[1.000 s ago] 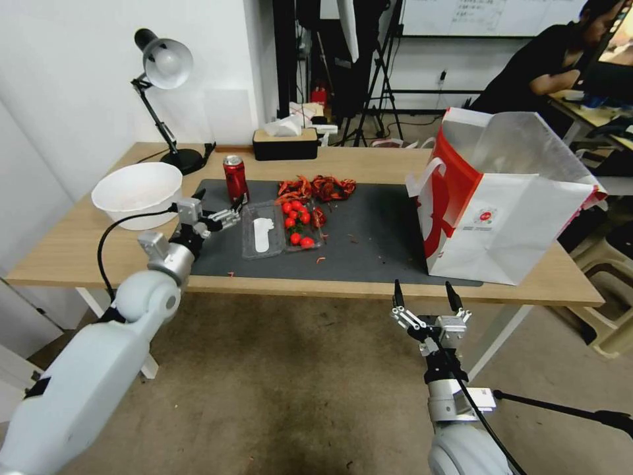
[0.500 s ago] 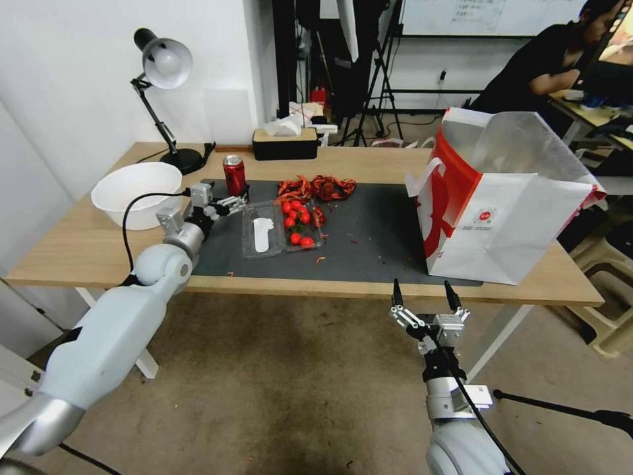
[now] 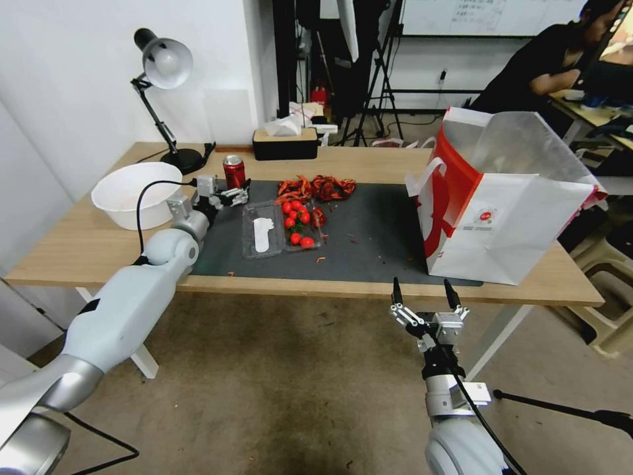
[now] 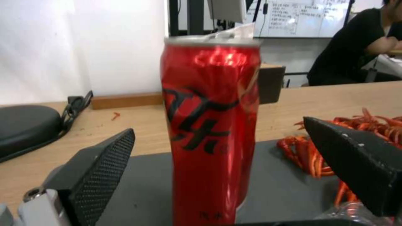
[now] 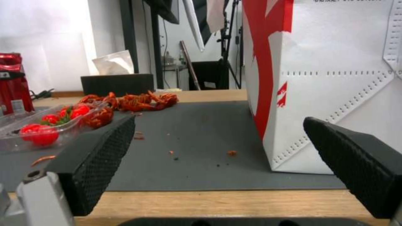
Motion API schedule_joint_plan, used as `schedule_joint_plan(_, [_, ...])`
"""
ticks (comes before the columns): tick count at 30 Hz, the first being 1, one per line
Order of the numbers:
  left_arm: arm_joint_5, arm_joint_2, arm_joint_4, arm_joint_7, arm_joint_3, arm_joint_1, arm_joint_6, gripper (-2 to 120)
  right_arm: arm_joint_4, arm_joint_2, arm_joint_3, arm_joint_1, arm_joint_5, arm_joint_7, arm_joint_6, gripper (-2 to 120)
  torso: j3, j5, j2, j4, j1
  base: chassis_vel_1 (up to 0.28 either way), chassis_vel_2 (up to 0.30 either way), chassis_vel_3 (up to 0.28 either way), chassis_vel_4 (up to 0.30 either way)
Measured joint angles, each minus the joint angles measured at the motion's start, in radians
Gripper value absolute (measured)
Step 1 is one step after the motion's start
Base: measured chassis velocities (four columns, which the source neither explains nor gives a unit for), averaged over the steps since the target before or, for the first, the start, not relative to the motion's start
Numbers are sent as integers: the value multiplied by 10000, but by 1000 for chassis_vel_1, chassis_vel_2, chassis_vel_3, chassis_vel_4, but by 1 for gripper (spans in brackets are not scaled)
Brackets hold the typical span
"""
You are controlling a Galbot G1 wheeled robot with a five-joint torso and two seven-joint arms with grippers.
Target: Pick up the trash from the table and place it into the takeout bag.
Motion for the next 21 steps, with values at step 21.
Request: schedule_joint_plan(21, [0, -450, 1245, 155, 457, -788, -5, 53, -11, -43, 23, 46, 41, 30, -28, 100, 0, -3, 0, -1, 0, 0, 0, 0, 0])
